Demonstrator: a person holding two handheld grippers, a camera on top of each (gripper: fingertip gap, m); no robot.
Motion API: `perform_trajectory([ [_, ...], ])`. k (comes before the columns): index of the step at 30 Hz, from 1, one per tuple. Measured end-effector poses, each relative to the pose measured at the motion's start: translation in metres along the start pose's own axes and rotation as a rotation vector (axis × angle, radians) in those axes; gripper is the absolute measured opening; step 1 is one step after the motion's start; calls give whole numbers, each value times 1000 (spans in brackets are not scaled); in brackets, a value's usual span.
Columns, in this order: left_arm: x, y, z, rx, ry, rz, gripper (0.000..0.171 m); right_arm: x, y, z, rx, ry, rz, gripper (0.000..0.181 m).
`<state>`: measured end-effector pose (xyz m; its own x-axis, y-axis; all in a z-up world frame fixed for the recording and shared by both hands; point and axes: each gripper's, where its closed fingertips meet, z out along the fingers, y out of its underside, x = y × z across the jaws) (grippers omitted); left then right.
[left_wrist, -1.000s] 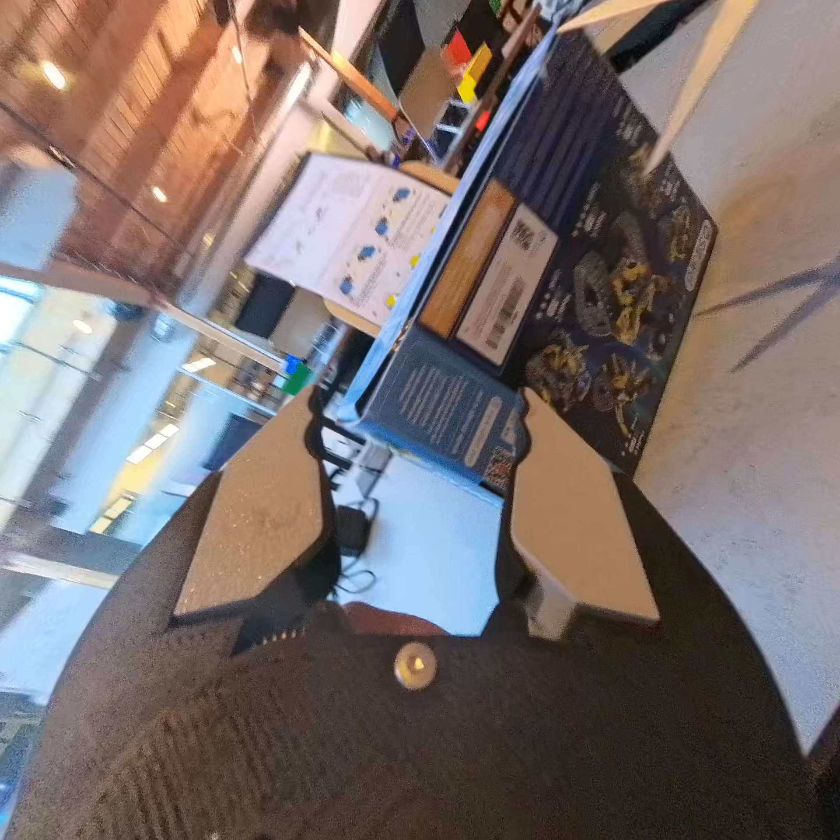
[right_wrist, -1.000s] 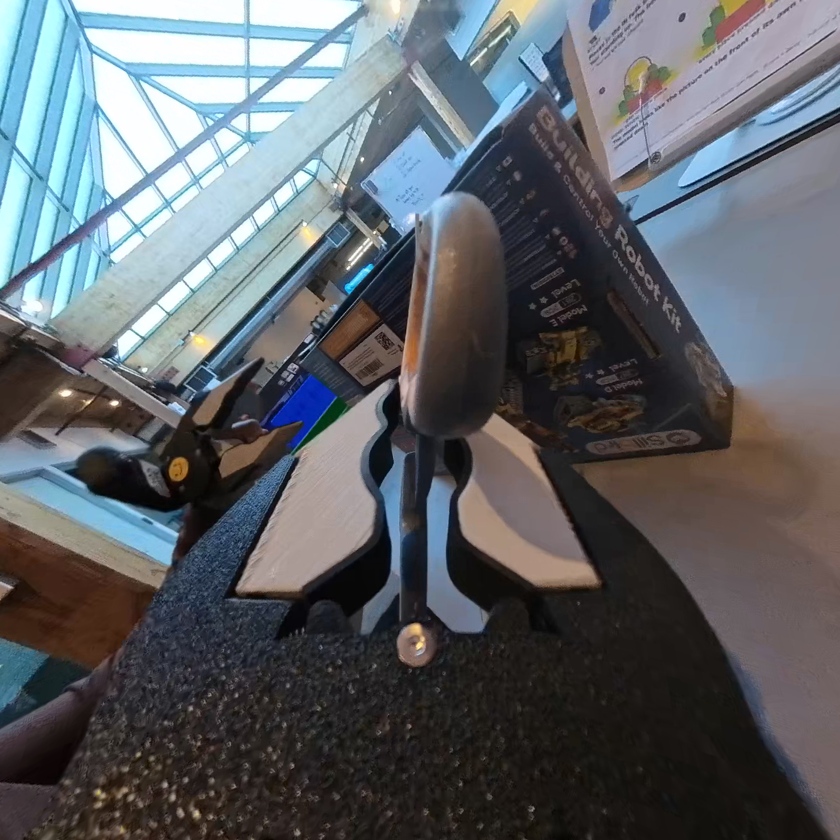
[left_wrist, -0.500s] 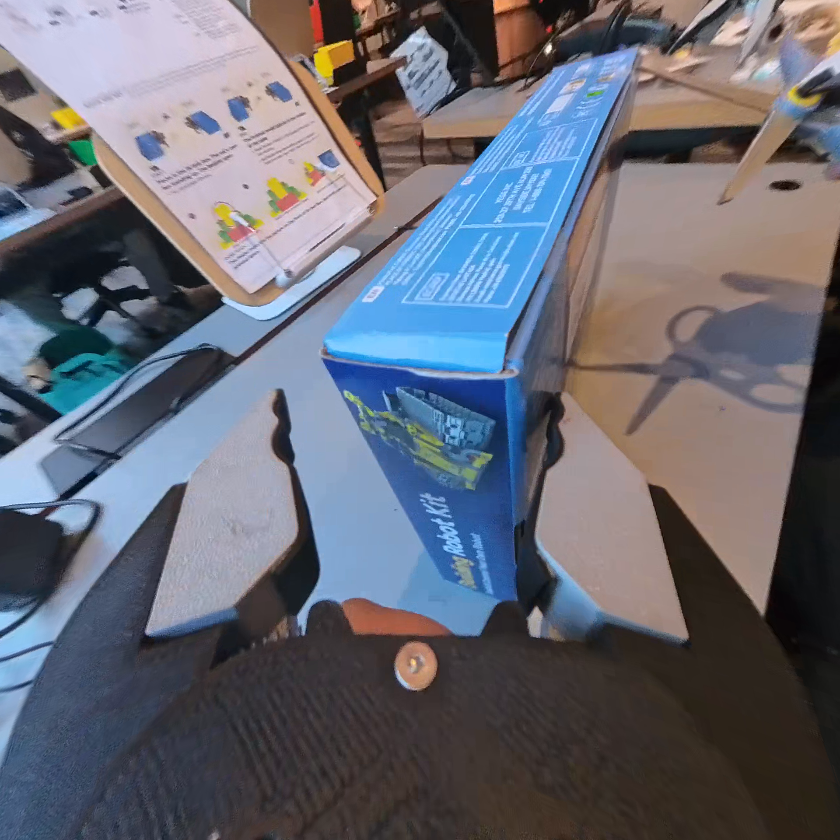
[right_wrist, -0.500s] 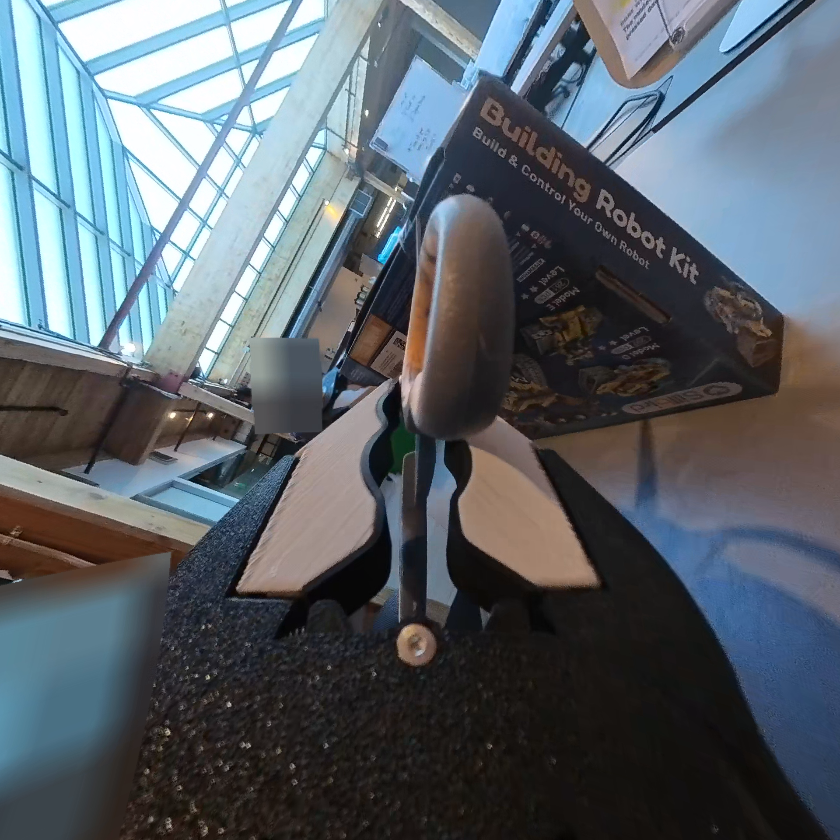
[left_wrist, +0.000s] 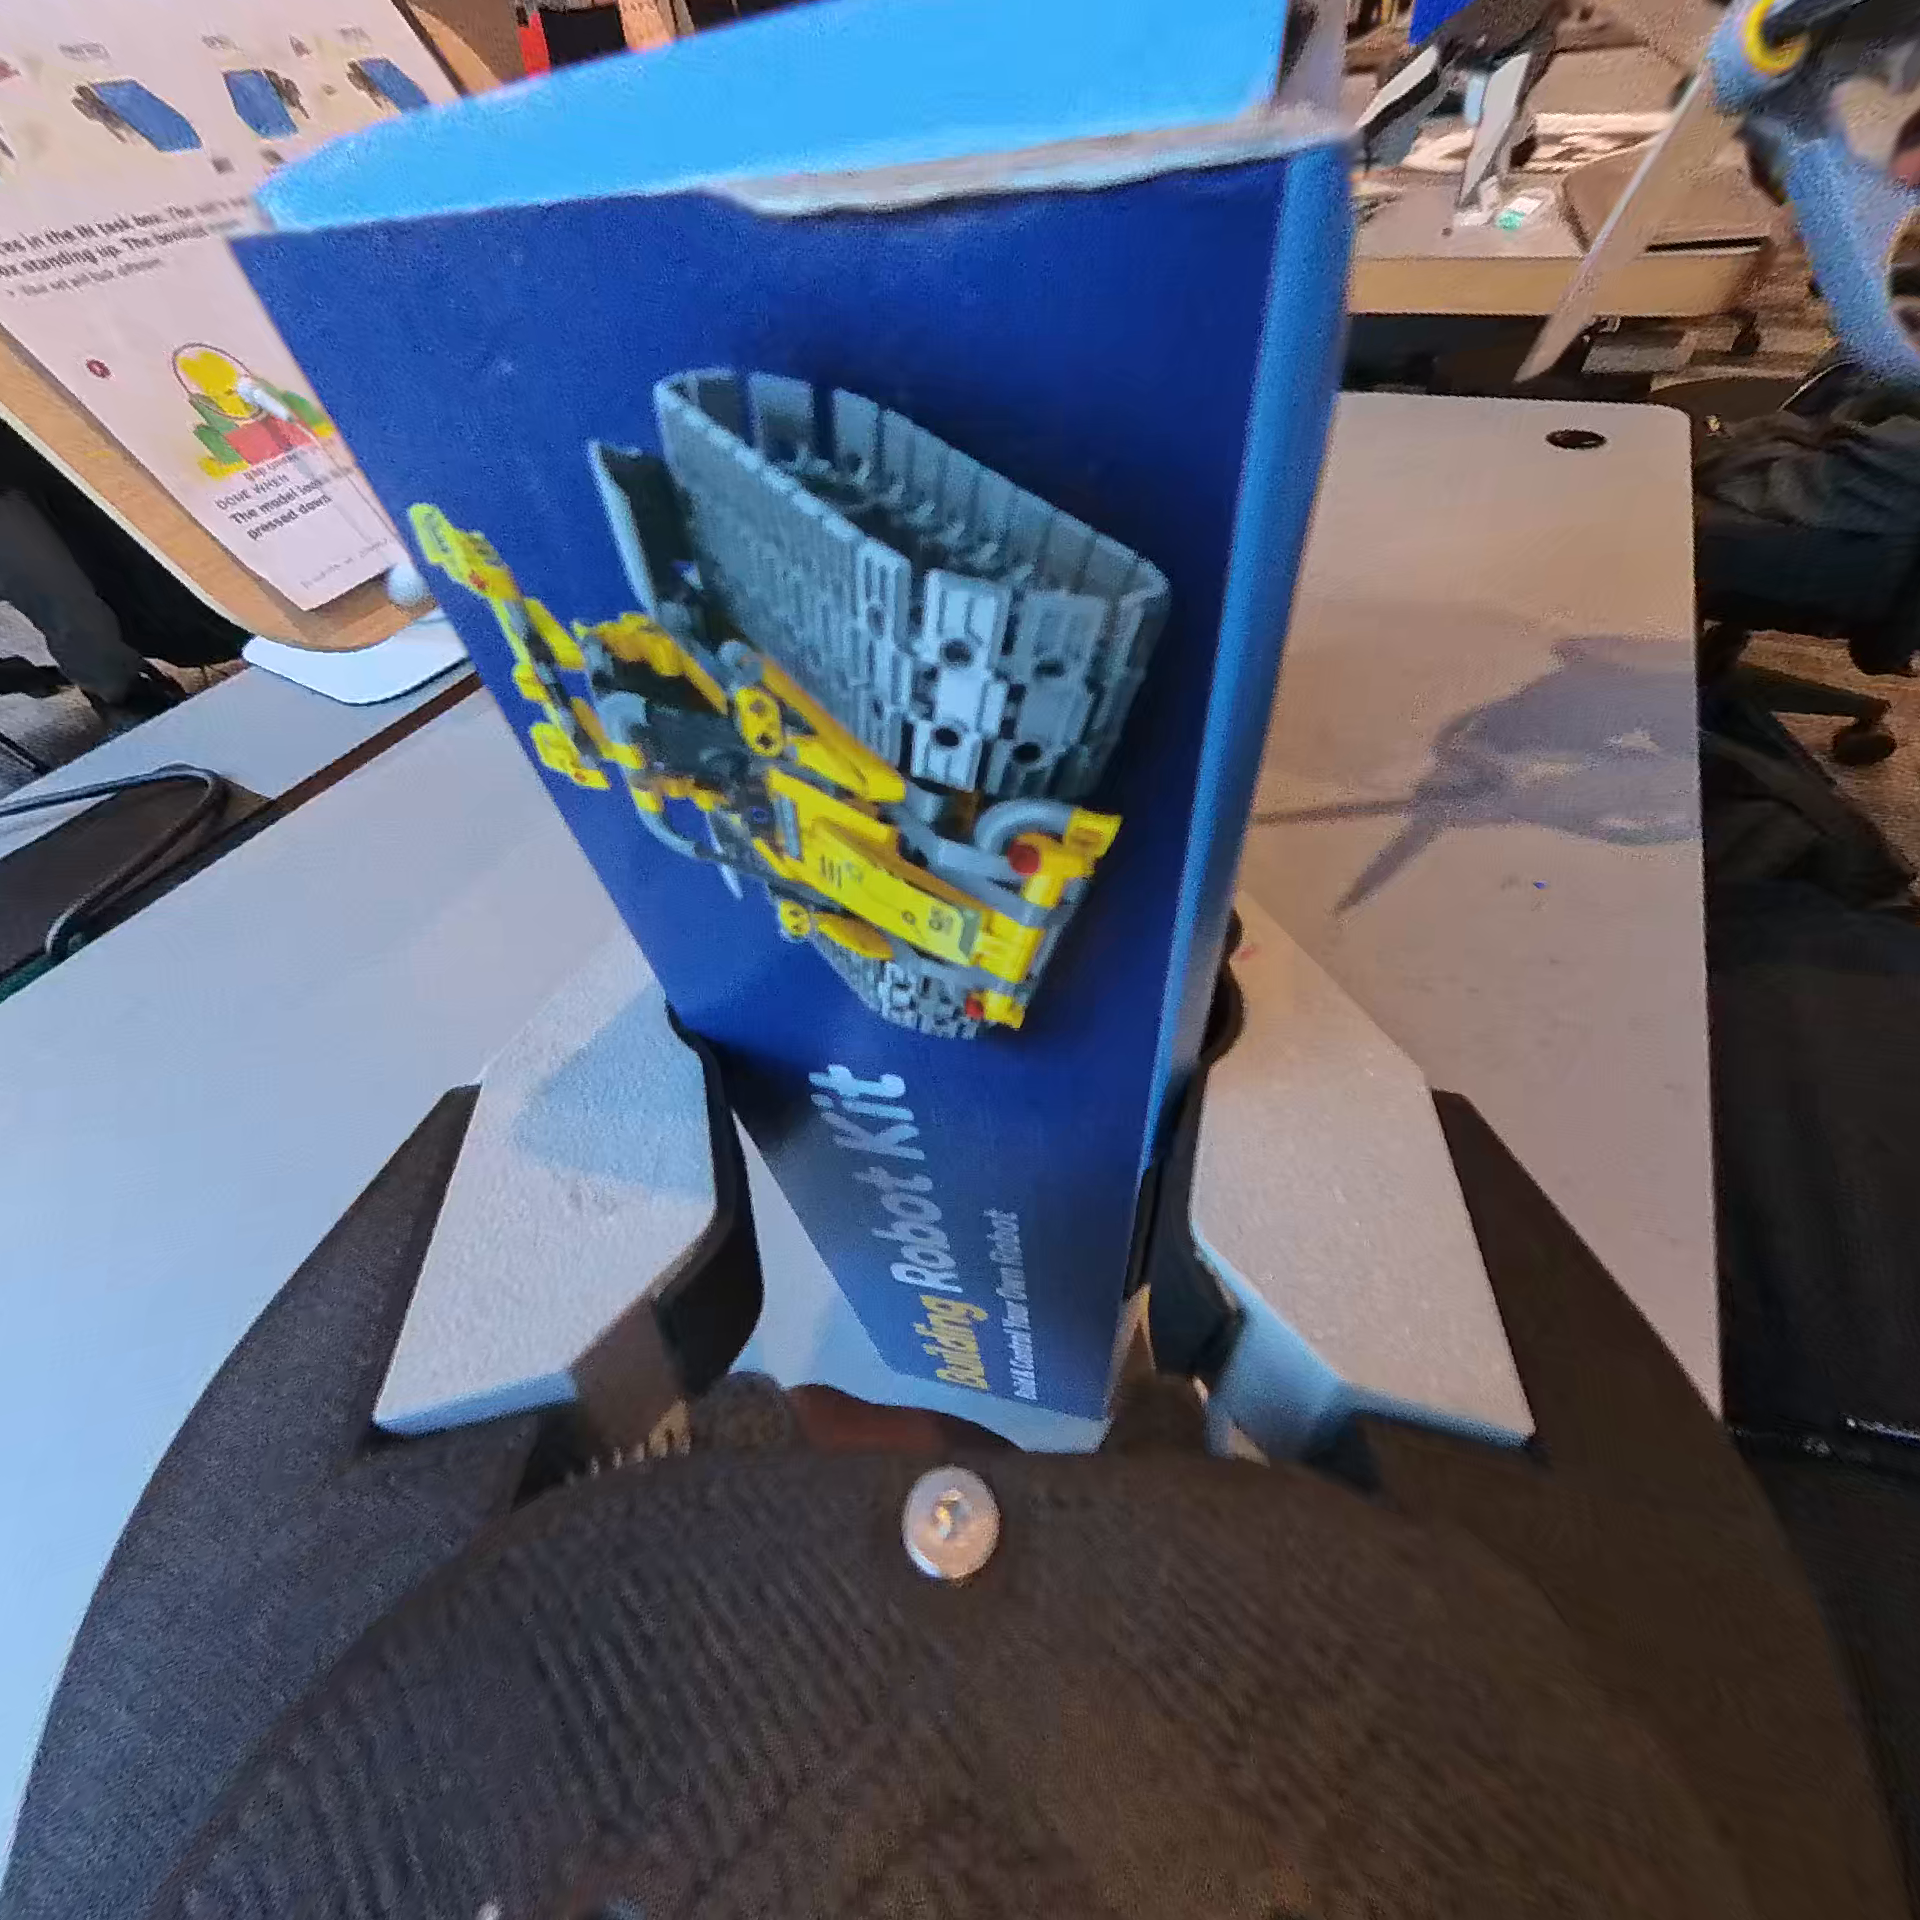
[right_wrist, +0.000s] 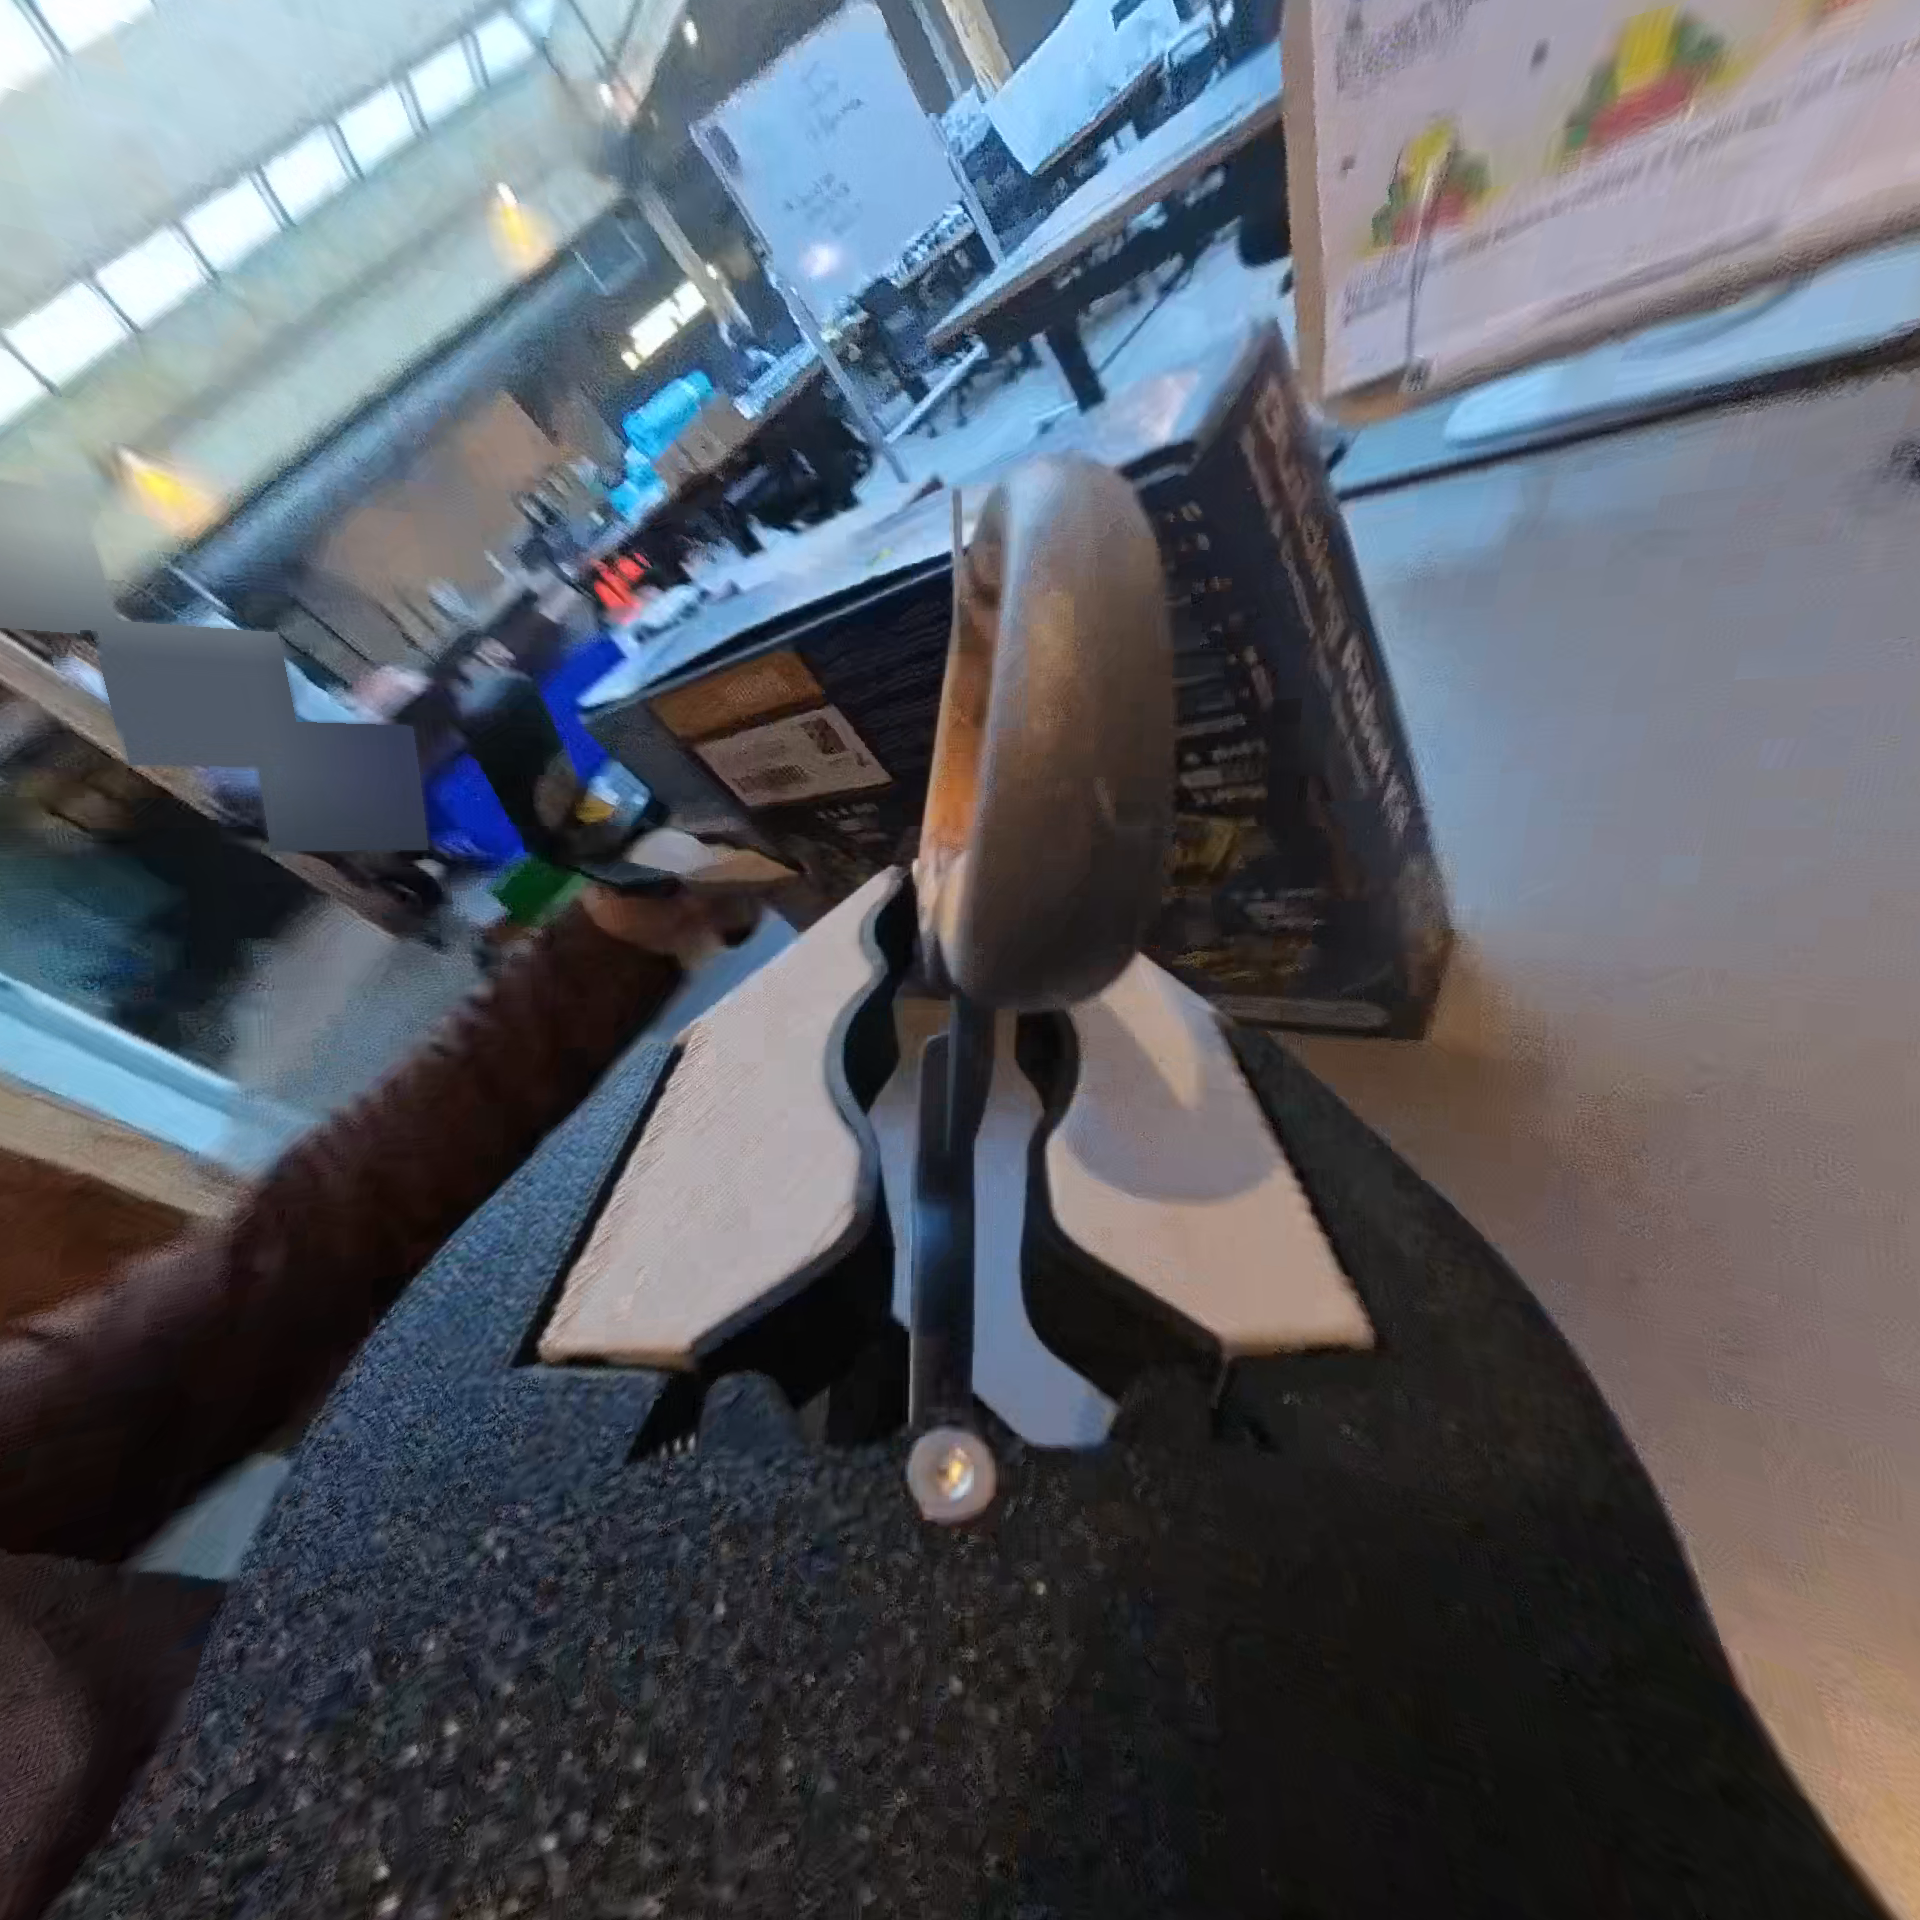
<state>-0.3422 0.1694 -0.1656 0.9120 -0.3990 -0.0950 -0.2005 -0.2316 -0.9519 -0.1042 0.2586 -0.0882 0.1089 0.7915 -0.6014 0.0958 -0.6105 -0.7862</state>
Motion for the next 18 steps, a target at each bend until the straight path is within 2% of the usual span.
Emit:
perform_trajectory([
  [5, 3, 1, -1, -21, -4, -13, 92, -14, -21, -8, -73, 445, -971, 15],
  [8, 6, 1, 0, -25, -16, -29, 92, -30, -19, 4, -153, 590, -1426, 15],
  [13, 14, -1, 2, -20, -54, -34, 92, -36, -9, 30, -267, 729, -1795, 16],
  [18, 11, -2, -1, -13, -83, -36, 94, -28, -6, 29, -330, 798, -1880, 15],
])
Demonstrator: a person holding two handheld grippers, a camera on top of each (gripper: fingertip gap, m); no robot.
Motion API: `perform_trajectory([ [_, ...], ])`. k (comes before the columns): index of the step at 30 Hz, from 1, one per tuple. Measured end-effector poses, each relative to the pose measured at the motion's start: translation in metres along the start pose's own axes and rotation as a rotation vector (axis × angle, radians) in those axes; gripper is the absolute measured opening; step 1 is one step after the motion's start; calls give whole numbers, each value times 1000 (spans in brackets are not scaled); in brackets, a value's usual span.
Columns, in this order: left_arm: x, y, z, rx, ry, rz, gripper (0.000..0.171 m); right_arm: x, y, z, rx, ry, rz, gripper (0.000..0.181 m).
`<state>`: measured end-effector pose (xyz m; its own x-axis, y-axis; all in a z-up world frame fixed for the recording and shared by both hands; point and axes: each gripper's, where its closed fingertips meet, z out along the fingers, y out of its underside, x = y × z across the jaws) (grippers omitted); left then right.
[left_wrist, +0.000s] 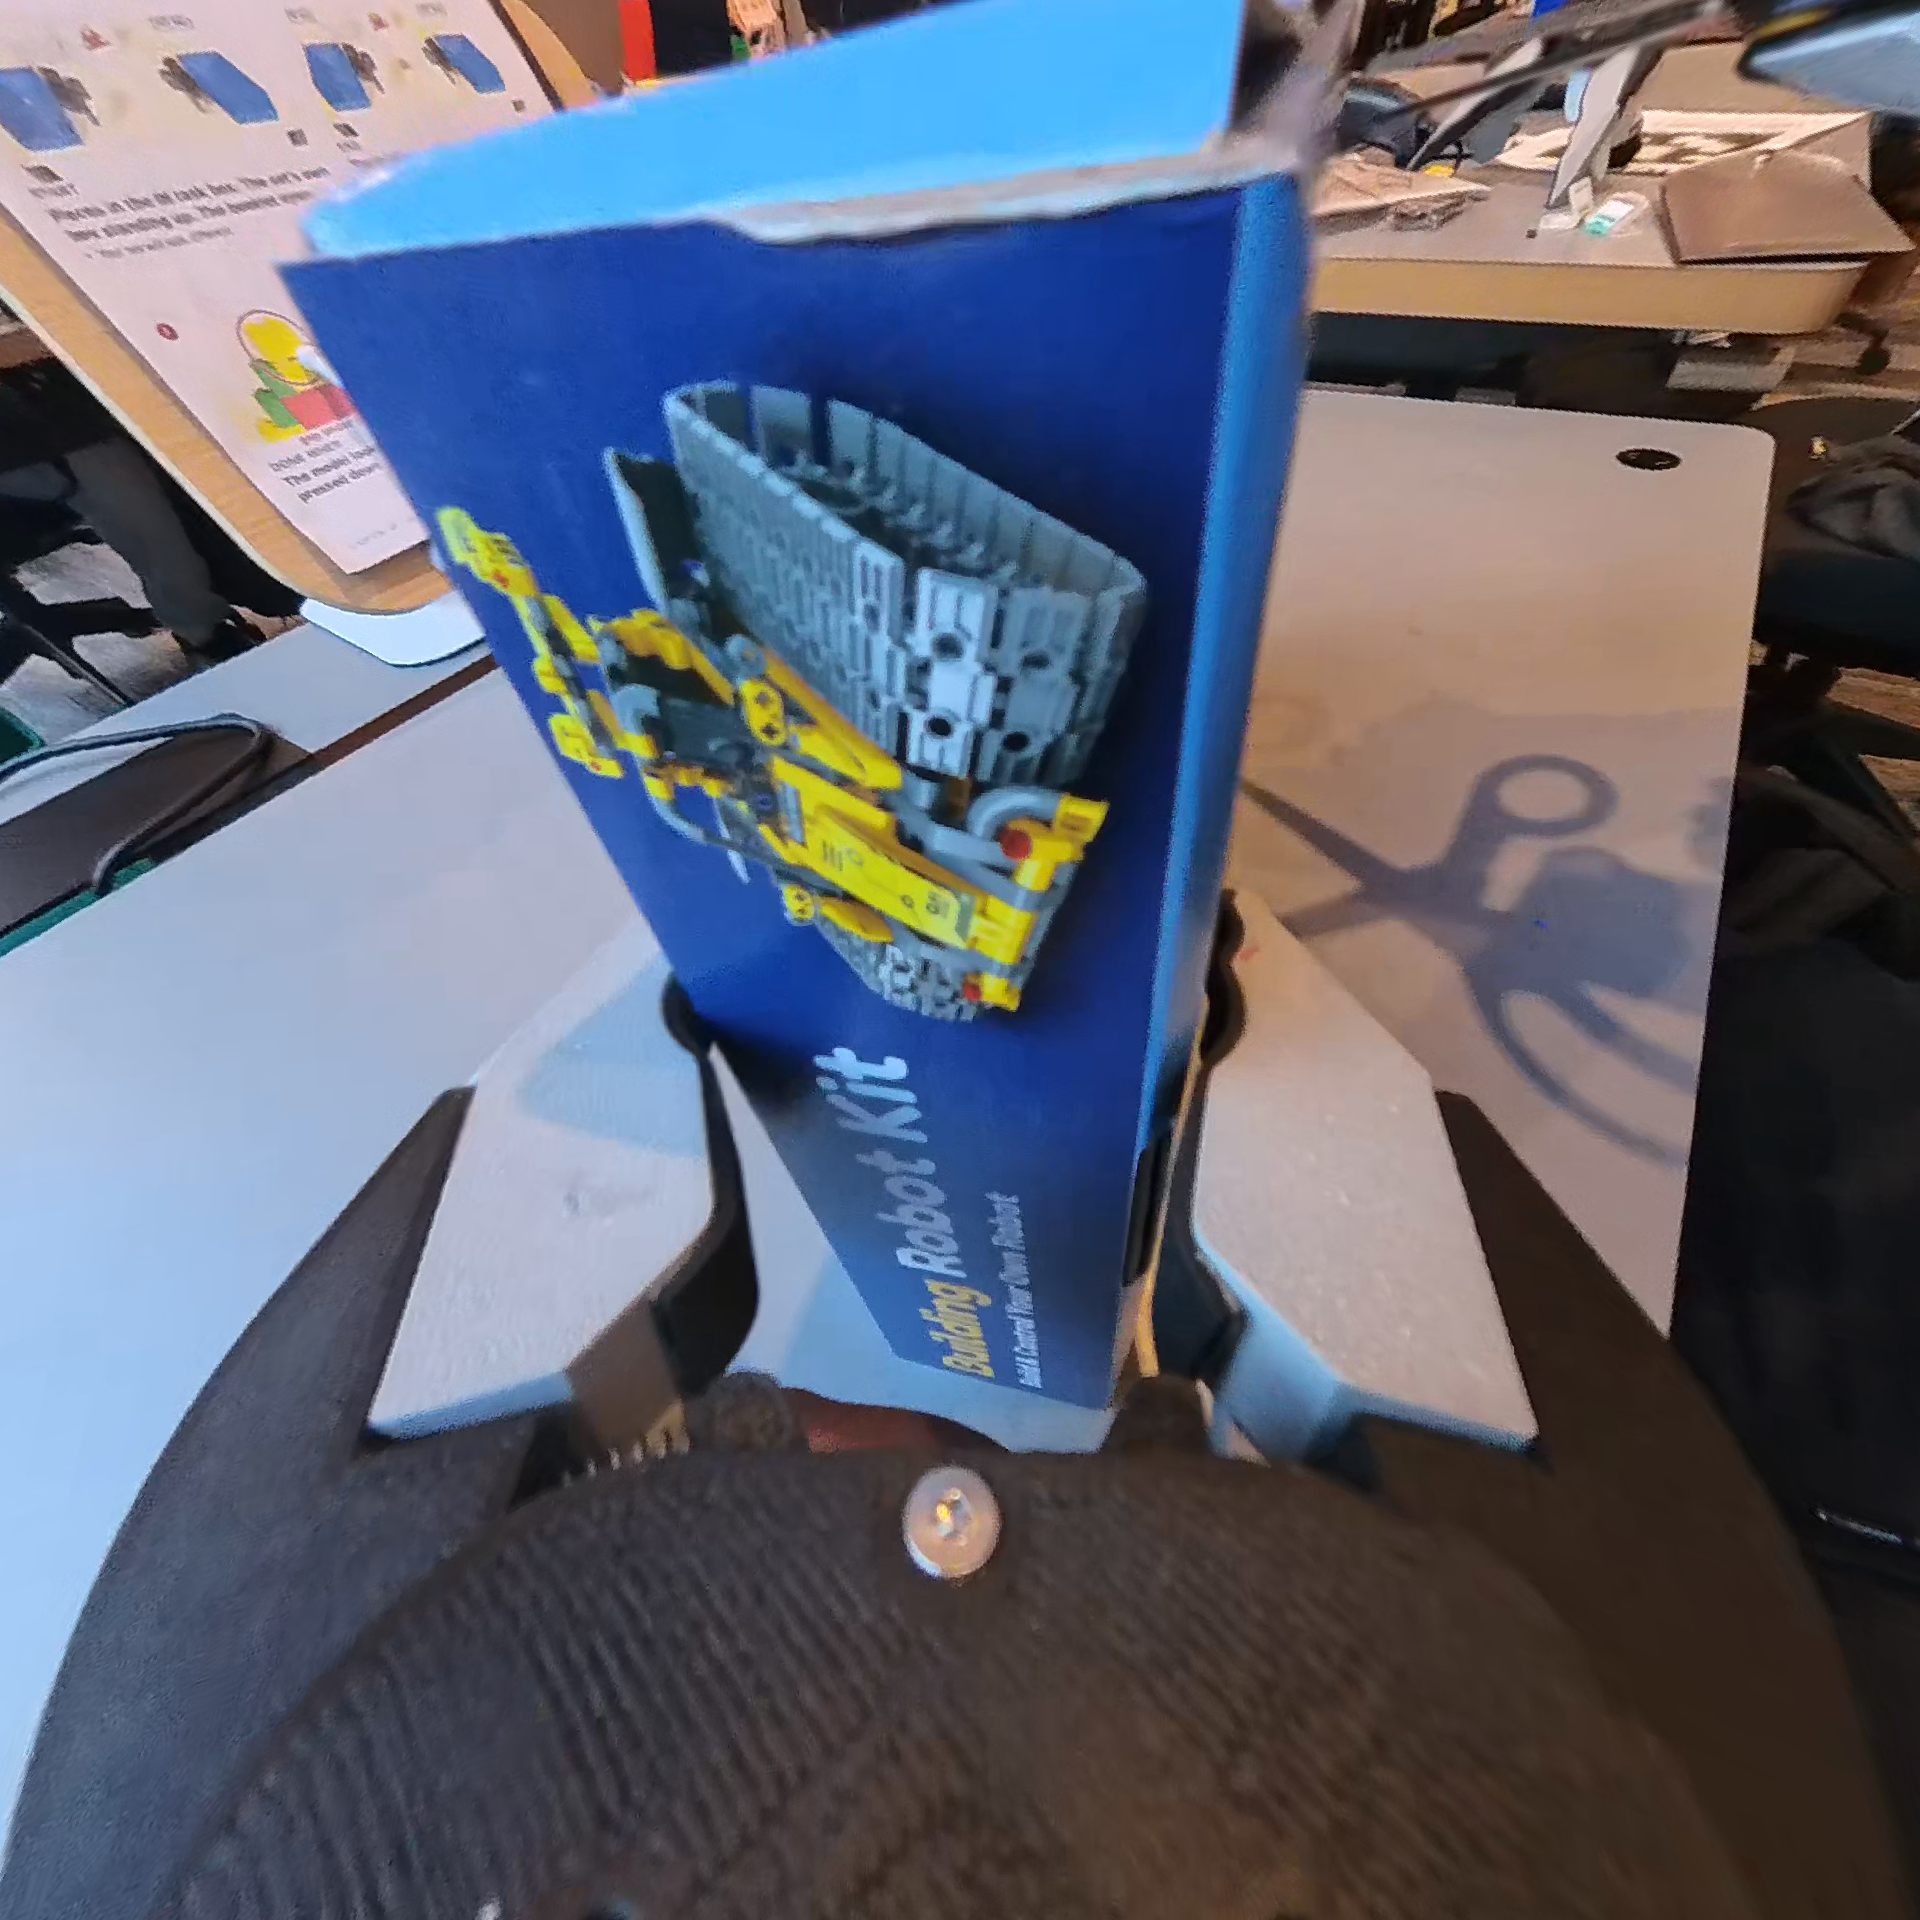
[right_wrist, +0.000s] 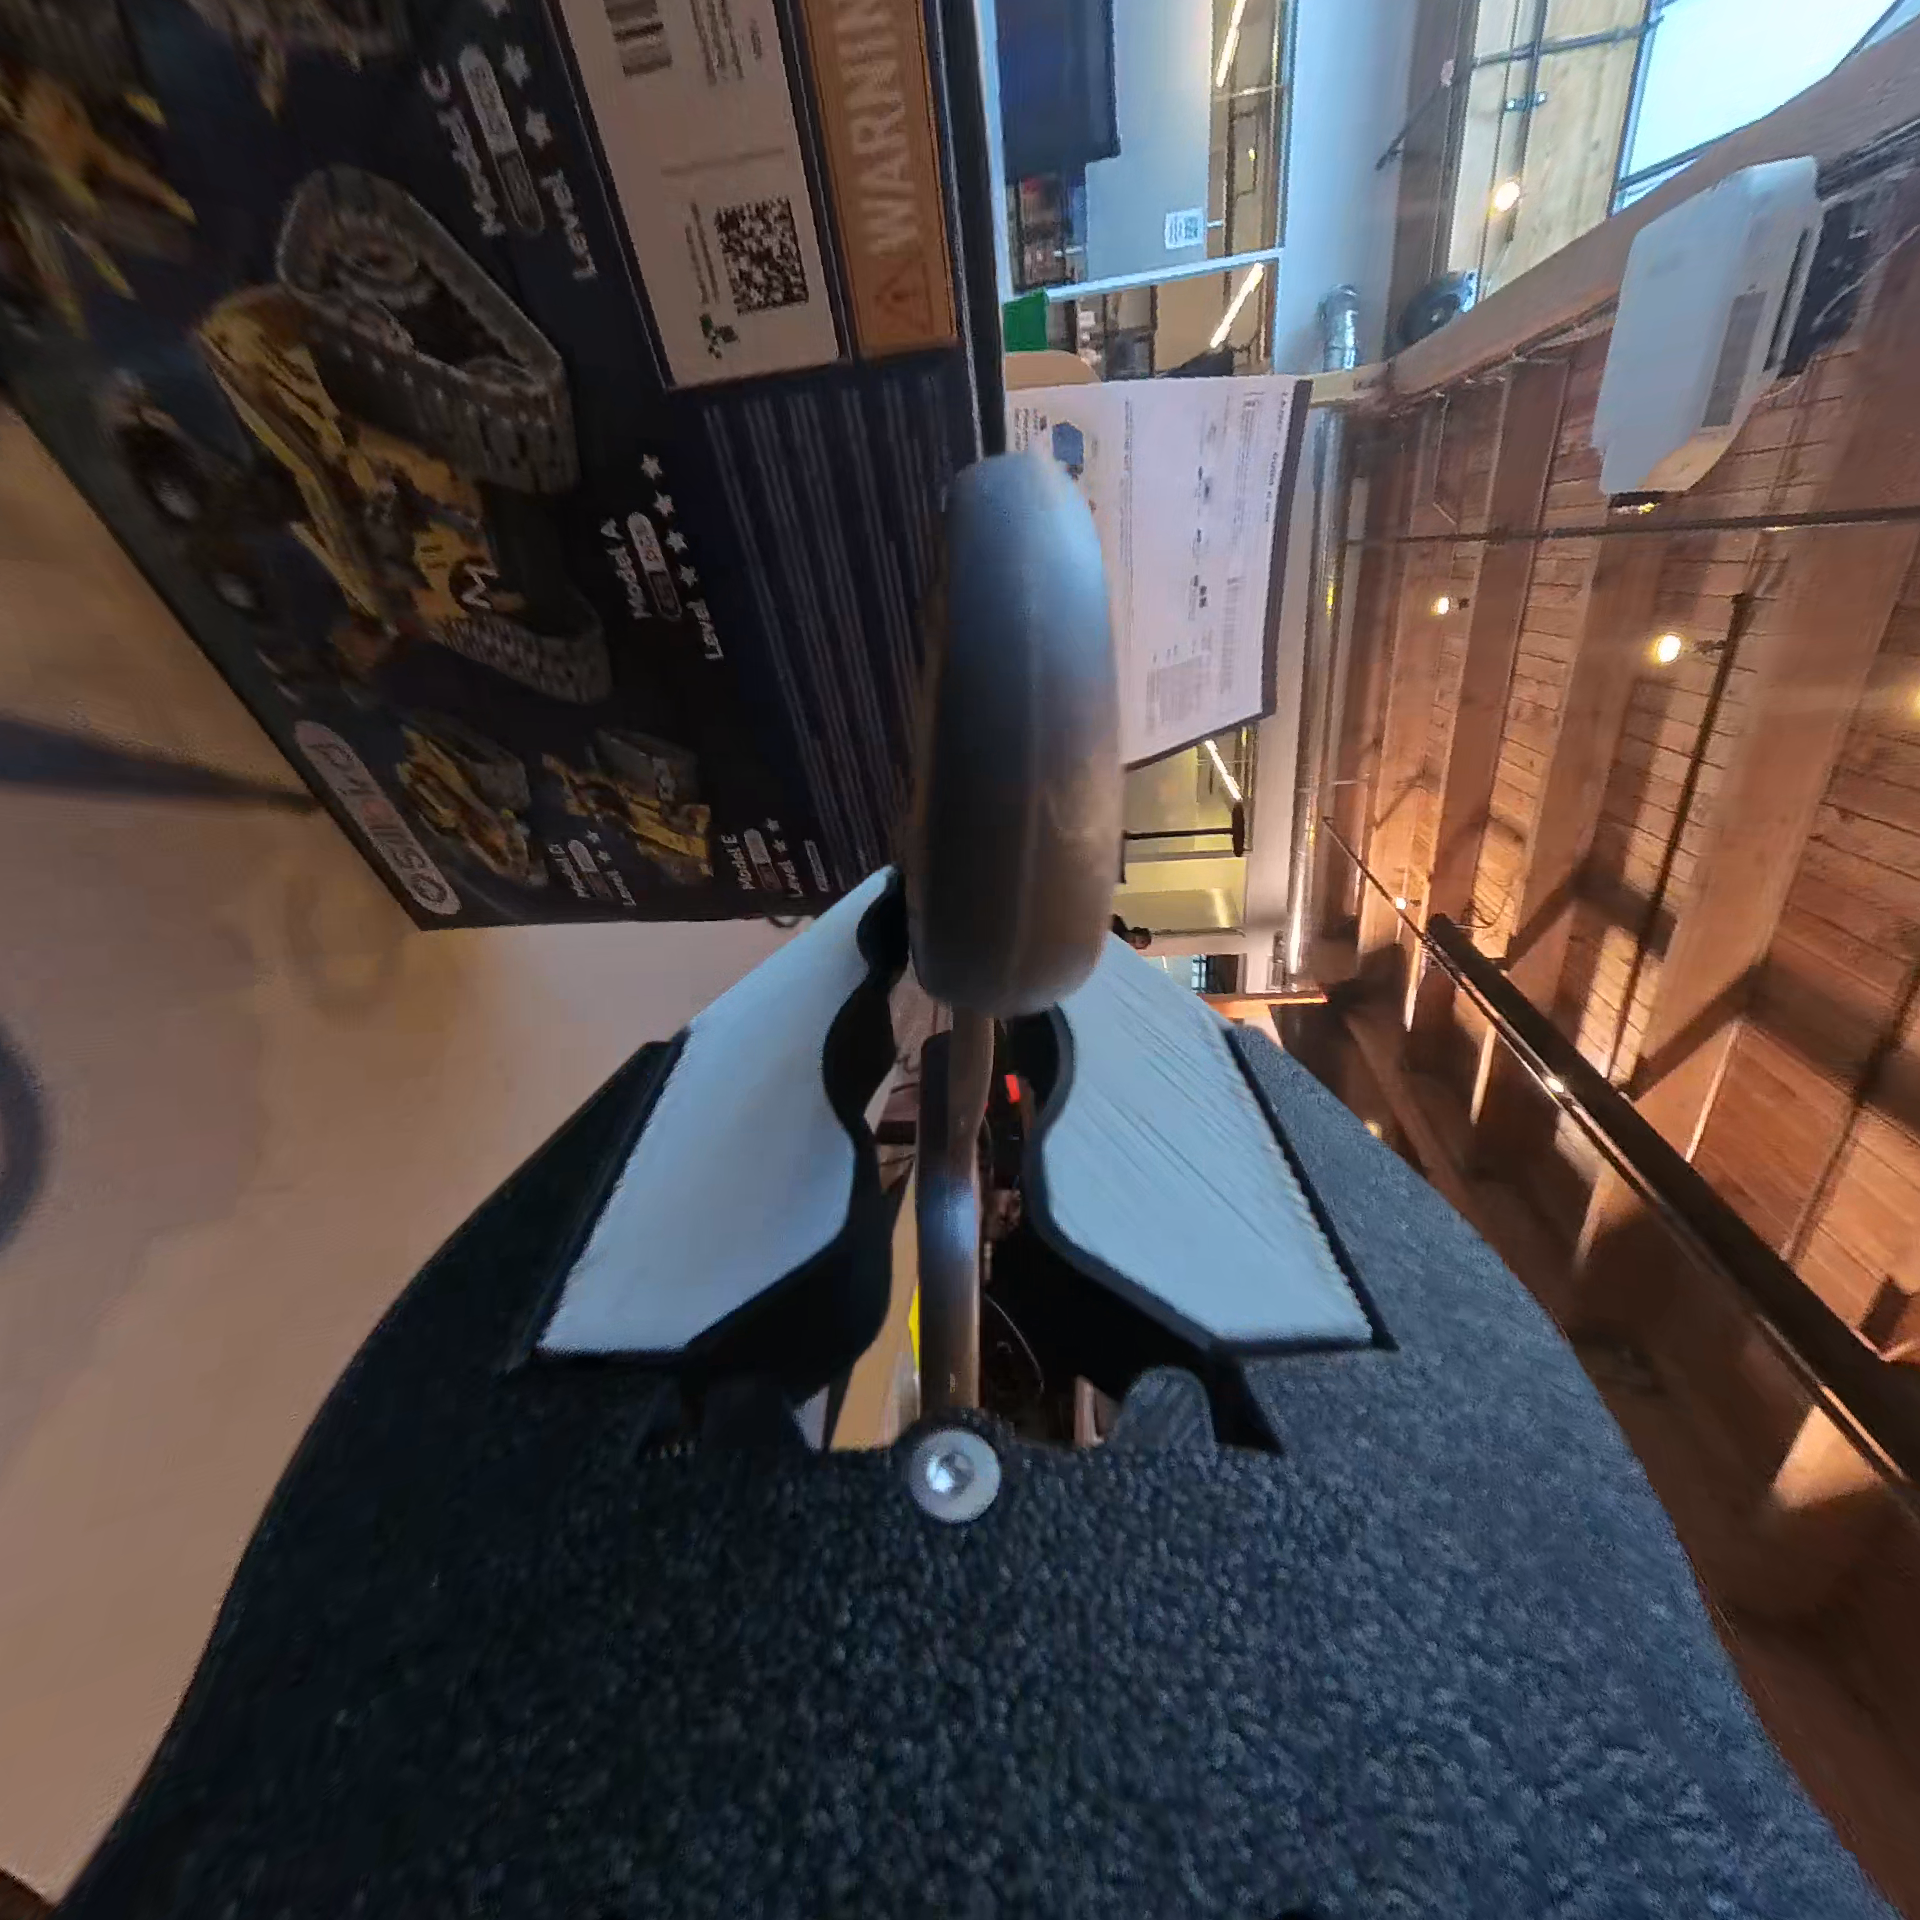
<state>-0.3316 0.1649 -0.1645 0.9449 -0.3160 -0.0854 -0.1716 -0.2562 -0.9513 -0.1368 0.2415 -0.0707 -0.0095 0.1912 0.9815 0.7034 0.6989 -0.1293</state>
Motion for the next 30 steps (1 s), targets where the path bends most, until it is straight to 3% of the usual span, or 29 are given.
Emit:
perform_trajectory([
  [5, -4, -14, -3, 40, 10, -15, 109, 10, 5, 0, -24, 14, -9, 16],
  [18, 1, -12, 8, 2, 10, 2, 96, 11, -6, 14, -133, -24, -209, 15],
  [27, 7, -14, 8, 16, -4, -1, 94, 32, 66, 21, -354, -39, -317, 15],
  [30, 9, -14, 9, 12, -1, -1, 94, 32, 67, 18, -363, -41, -322, 15],
])
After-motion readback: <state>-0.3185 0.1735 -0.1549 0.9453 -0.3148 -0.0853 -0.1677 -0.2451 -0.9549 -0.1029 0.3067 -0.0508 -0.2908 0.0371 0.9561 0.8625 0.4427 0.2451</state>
